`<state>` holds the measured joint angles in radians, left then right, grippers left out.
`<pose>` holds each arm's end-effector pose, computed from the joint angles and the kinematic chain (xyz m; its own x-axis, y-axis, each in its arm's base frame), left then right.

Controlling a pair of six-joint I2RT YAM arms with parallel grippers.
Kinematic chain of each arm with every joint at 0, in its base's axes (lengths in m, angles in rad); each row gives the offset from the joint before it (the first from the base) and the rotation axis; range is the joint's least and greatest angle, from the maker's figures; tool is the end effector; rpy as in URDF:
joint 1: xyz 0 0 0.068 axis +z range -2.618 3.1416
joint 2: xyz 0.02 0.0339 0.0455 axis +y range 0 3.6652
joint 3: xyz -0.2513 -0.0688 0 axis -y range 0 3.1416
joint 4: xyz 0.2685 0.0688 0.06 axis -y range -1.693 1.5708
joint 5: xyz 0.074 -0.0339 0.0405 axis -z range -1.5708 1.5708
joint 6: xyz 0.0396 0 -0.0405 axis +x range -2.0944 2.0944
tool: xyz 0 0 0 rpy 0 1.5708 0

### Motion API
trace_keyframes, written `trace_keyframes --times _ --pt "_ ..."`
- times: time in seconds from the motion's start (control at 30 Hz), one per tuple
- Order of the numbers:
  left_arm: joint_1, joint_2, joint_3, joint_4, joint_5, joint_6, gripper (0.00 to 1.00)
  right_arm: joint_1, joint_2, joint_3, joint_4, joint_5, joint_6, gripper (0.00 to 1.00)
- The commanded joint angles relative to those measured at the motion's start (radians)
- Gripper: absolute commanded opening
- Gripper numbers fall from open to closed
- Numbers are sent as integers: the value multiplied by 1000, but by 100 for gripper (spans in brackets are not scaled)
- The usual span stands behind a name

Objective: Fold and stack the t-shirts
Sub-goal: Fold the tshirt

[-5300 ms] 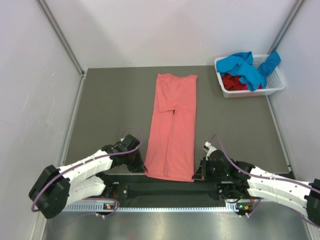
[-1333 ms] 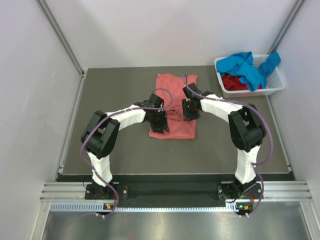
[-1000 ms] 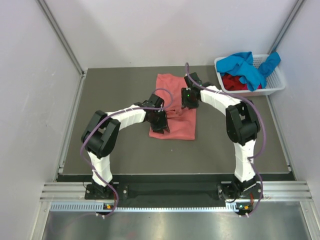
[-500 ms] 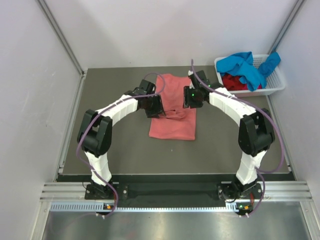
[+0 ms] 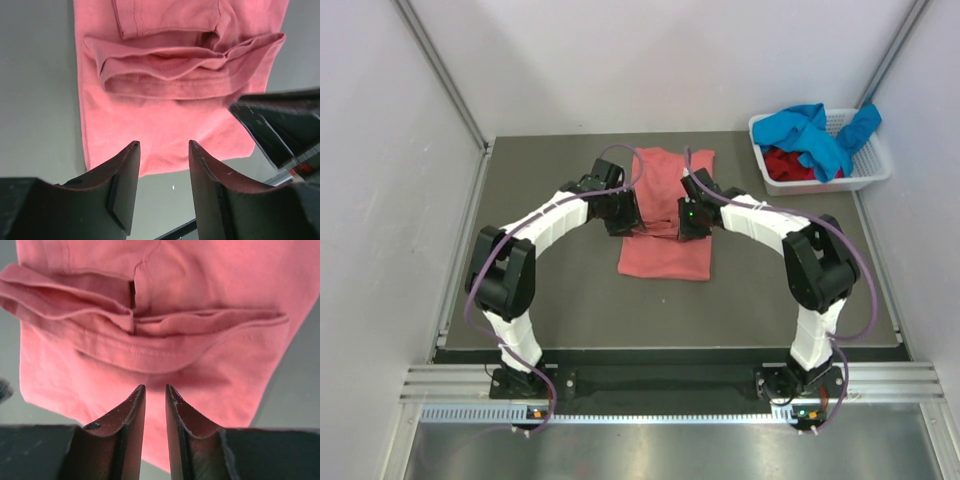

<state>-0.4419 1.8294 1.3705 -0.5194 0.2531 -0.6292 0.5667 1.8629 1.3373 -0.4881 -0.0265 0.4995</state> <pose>0.3703 -0.1861 0.1981 -0.9243 -0.1930 -0.3292 -0.0044 0.8680 -0.4966 0.3494 0.2236 0.1749 -0.8913 0.0004 -0.4533 -0.1385 0.9520 0.2730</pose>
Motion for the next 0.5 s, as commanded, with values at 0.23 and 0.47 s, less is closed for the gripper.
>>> trace_keyframes --times 0.23,0.47 --pt "17 -104 -34 -16 -11 -4 48 12 117 123 57 20 13 23" --pt "20 -102 -40 -7 -2 -3 48 -21 193 253 48 108 14 26"
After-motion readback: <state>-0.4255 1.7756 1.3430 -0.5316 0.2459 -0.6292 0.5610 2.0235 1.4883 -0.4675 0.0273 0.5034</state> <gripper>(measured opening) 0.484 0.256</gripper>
